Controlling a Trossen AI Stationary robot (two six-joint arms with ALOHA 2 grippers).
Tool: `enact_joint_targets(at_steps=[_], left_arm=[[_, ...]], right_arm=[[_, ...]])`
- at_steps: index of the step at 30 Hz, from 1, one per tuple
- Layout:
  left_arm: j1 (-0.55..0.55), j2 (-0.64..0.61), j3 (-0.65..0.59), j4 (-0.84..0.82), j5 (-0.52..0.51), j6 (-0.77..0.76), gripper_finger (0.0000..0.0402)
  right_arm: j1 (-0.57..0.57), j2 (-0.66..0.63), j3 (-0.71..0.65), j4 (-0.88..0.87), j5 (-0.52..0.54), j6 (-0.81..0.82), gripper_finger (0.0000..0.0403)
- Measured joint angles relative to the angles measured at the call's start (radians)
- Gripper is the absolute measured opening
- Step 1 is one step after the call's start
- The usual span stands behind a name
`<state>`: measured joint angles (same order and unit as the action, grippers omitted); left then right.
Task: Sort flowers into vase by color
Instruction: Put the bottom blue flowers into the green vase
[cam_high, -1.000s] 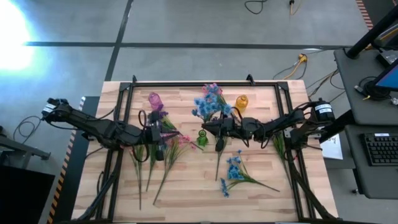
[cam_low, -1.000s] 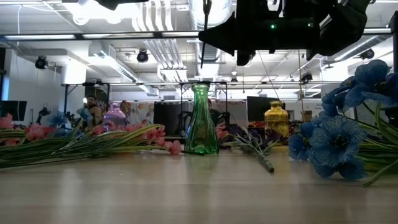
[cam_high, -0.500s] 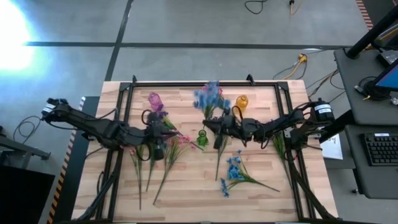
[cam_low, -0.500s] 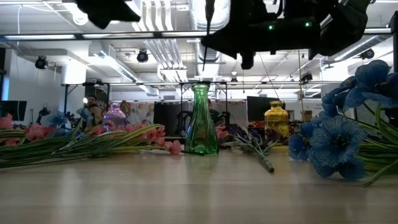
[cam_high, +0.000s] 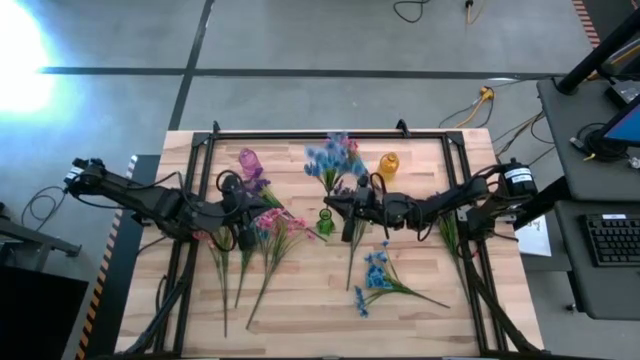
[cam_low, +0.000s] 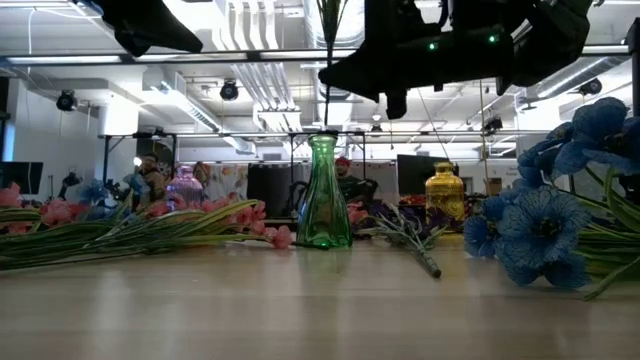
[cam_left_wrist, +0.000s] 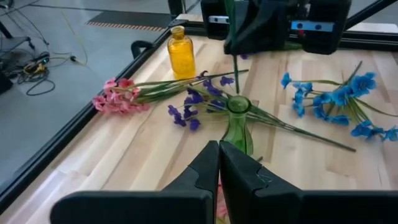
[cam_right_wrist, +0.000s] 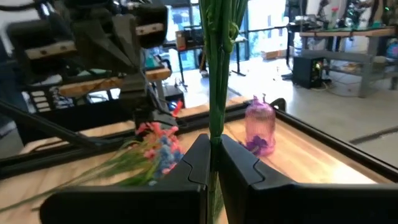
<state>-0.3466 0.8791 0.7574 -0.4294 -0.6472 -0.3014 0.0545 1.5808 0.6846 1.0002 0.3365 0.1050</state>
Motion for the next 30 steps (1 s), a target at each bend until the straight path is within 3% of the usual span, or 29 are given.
enact_joint_targets(at_steps=[15, 30], left_arm=[[0.000, 0.062, 0.000, 0.002, -0.051, -0.026, 0.0000], [0.000, 0.073, 0.000, 0.018, -0.054, -0.024, 0.0000]], right_arm=[[0.007, 0.014, -0.002, -0.067, -0.004, -0.019, 0.0013], [0.011, 0.024, -0.002, -0.003, -0.003, -0.050, 0.0013]])
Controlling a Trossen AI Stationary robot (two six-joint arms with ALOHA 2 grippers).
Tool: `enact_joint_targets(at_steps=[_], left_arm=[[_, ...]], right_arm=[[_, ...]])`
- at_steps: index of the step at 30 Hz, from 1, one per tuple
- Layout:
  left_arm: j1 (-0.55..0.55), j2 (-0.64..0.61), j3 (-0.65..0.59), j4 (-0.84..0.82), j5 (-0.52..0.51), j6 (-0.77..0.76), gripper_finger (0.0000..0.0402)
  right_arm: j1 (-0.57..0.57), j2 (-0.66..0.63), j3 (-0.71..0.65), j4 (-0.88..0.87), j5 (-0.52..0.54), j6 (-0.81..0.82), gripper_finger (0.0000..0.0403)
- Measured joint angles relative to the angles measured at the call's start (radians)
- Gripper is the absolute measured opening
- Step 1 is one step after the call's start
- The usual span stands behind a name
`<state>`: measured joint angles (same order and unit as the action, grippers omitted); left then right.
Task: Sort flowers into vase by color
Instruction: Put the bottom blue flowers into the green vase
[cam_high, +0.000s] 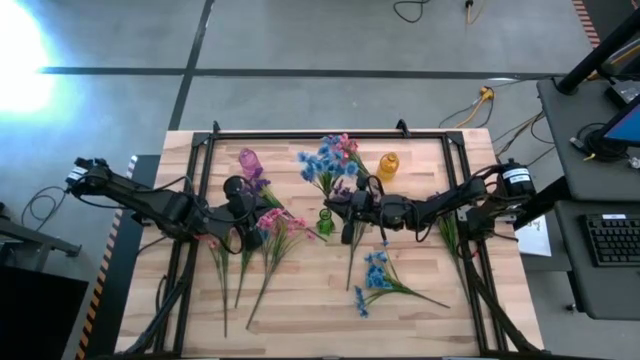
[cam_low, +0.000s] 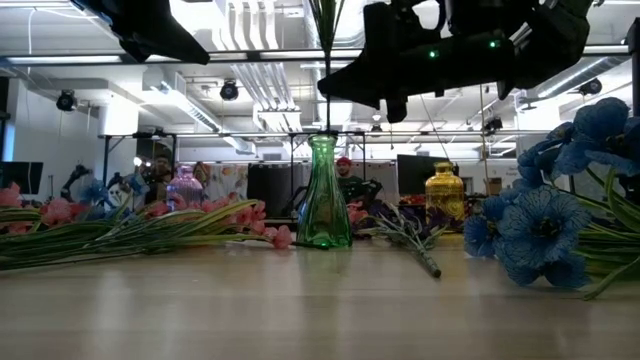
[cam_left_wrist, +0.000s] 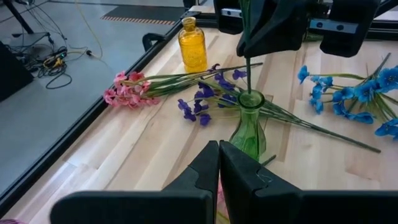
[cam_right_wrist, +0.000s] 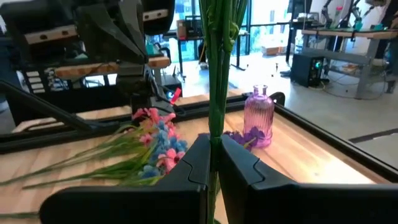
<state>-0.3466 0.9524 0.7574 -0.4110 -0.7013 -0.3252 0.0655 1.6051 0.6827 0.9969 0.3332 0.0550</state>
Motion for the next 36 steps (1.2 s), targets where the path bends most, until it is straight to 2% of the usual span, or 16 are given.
enact_joint_targets(at_steps=[7, 28, 32, 36], left_arm=[[0.000, 0.000, 0.000, 0.004, 0.000, 0.001, 0.0000], [0.000, -0.004, 0.004, 0.004, 0.014, -0.028, 0.0000], [0.000, -0.026, 0.097, -0.035, 0.094, -0.025, 0.0000], [-0.001, -0.025, 0.157, -0.087, 0.110, 0.020, 0.0000]], right_arm=[[0.012, 0.073, 0.000, 0.052, 0.007, -0.035, 0.0013], [0.011, 0.078, 0.003, 0.055, 0.008, -0.041, 0.0013], [0.011, 0.079, 0.003, 0.053, 0.008, -0.041, 0.0013], [0.011, 0.079, 0.003, 0.053, 0.008, -0.045, 0.0013]])
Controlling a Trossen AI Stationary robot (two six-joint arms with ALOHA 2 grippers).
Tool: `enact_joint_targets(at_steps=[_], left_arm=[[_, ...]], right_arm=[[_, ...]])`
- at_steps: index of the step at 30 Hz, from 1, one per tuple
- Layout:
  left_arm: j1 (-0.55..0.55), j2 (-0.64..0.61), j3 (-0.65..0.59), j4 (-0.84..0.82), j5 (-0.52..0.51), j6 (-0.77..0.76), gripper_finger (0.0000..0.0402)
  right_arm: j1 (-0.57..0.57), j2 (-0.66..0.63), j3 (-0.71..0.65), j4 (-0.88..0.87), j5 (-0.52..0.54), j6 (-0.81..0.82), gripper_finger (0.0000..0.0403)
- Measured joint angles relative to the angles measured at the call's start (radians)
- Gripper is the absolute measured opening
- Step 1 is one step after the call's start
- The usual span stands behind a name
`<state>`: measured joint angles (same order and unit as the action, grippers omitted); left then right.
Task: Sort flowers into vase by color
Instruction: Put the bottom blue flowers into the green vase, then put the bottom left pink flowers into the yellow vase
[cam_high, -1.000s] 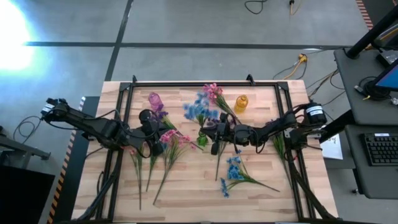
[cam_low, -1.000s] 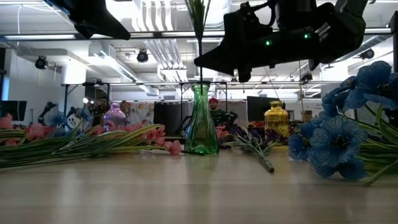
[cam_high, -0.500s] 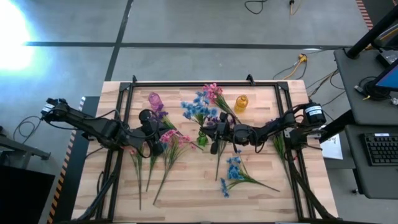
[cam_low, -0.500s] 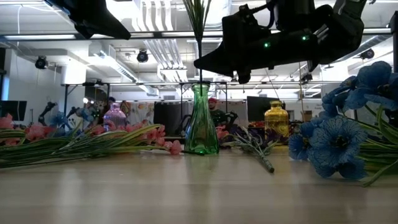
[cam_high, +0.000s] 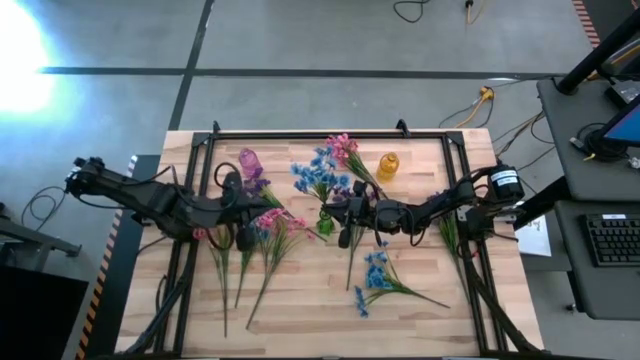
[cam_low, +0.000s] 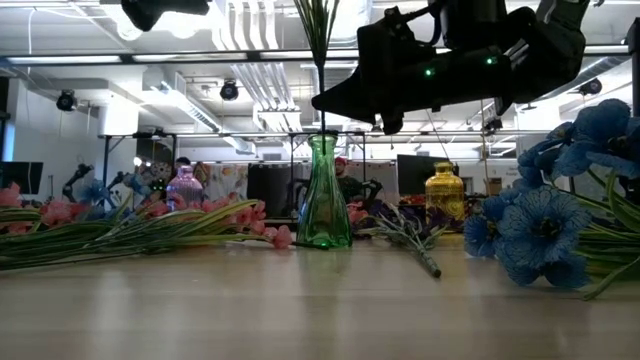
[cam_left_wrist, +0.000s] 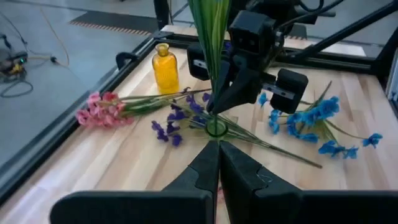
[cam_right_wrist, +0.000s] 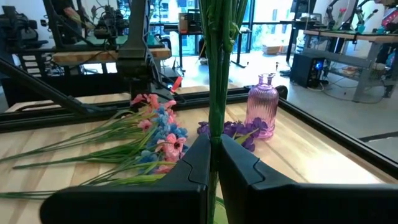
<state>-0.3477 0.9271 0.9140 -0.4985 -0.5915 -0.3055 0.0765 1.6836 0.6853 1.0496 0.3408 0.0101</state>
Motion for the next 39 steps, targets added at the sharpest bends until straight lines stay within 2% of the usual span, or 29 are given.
enact_joint_targets(at_steps=[4, 13, 19, 30, 39], left_arm=[[0.000, 0.002, -0.003, -0.003, -0.001, 0.011, 0.0000], [0.000, 0.035, -0.074, -0.011, 0.000, -0.092, 0.0000], [0.001, 0.061, -0.079, -0.008, -0.001, -0.106, 0.0000], [0.001, 0.064, -0.079, -0.015, 0.000, -0.104, 0.0000], [0.001, 0.063, -0.079, -0.055, 0.016, -0.191, 0.0000]], right_arm=[[0.000, 0.000, 0.000, 0.000, 0.000, -0.008, 0.0013], [0.000, 0.000, 0.000, -0.003, 0.000, -0.012, 0.0013], [0.000, 0.000, 0.000, -0.003, -0.003, -0.015, 0.0022], [0.018, -0.010, -0.001, -0.033, -0.035, -0.064, 0.0127], [0.018, -0.117, -0.001, -0.312, -0.035, 0.035, 0.0204]])
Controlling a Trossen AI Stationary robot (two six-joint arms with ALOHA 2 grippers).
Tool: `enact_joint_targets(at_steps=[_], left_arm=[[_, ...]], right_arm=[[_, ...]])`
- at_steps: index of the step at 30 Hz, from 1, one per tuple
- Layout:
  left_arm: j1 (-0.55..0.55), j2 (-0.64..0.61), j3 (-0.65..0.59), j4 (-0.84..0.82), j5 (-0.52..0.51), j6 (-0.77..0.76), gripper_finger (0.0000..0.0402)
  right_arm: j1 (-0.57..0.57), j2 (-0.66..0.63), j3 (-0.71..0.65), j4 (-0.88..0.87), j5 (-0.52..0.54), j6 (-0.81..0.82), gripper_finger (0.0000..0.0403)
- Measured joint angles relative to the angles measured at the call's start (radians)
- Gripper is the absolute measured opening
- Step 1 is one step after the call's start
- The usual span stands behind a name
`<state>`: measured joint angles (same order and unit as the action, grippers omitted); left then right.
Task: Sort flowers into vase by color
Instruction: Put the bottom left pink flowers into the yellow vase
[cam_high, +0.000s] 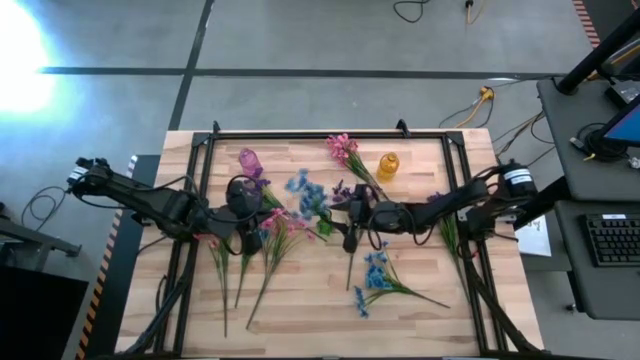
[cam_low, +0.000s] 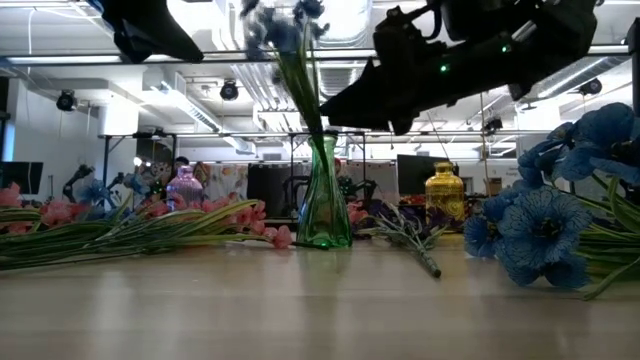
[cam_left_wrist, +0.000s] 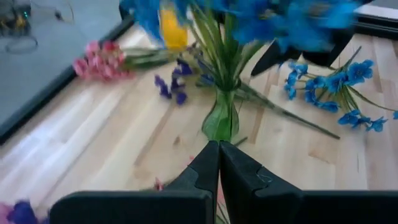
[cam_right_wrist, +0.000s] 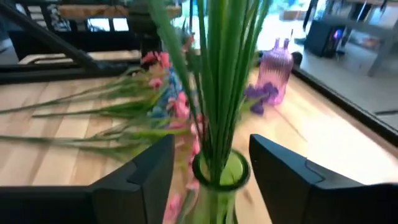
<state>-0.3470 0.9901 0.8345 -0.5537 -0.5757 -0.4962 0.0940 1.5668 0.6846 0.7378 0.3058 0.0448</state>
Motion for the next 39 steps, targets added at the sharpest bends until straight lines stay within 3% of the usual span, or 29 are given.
enact_joint_targets(at_steps=[5, 10, 21, 30, 39], left_arm=[[0.000, 0.000, 0.000, -0.083, 0.095, -0.143, 0.0000], [0.000, 0.000, 0.003, -0.190, 0.262, -0.333, 0.0000], [-0.030, 0.014, 0.003, -0.330, 0.530, -0.830, 0.0000], [-0.058, 0.068, 0.002, -0.368, 0.477, -0.909, 0.0010], [-0.079, 0.196, 0.001, -0.388, 0.489, -0.972, 0.0091]], right_arm=[[0.000, -0.086, 0.000, -0.166, 0.002, 0.054, 0.0226], [0.000, -0.166, 0.000, -0.308, 0.009, 0.116, 0.0236], [0.006, -0.260, 0.000, -0.431, 0.008, 0.154, 0.0237], [0.009, -0.273, 0.000, -0.440, 0.005, 0.141, 0.0236], [0.009, -0.271, 0.000, -0.450, 0.001, 0.106, 0.0238]])
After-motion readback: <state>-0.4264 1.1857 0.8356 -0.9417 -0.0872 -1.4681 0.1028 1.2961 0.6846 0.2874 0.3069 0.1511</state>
